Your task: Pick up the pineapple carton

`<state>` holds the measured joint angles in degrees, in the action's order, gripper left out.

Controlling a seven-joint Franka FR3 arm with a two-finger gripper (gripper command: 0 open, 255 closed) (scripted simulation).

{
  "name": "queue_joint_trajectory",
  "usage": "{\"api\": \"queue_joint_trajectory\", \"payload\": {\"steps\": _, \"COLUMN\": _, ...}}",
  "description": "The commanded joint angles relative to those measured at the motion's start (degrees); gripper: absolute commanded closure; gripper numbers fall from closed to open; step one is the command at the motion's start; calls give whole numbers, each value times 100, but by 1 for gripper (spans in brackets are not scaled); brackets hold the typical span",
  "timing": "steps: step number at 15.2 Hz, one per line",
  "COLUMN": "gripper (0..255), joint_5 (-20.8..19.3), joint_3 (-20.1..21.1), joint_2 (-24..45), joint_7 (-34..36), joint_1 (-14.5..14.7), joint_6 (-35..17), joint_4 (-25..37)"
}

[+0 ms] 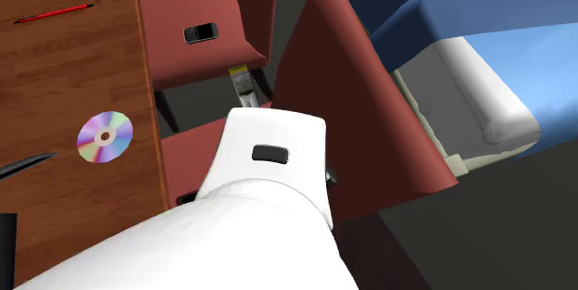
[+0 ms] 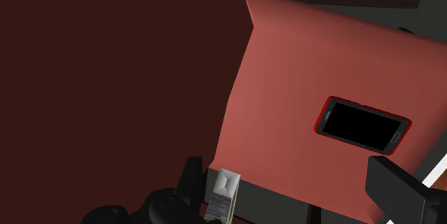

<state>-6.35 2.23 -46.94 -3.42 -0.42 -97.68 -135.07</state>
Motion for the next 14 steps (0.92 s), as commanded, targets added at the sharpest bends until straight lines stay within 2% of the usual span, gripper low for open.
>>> {"api": "queue_joint_trajectory", "payload": {"steps": 1, "gripper": 0, "joint_5": 0, "joint_3": 0, "joint_2": 0, "joint_7": 0, "joint_1": 0, "joint_6": 0, "joint_4": 0}}
{"api": "queue_joint_trajectory", "payload": {"steps": 7, "gripper": 0, "joint_5": 0, "joint_3": -302, "joint_2": 1339, "joint_7": -273, "joint_1": -42, "joint_6": -698, "joint_4": 434}}
{"api": "queue_joint_trajectory", "payload": {"steps": 14, "gripper": 0, "joint_5": 152, "joint_3": -595, "joint_2": 2974, "joint_7": -646, "joint_1": -50, "joint_6": -1240, "joint_4": 1273}}
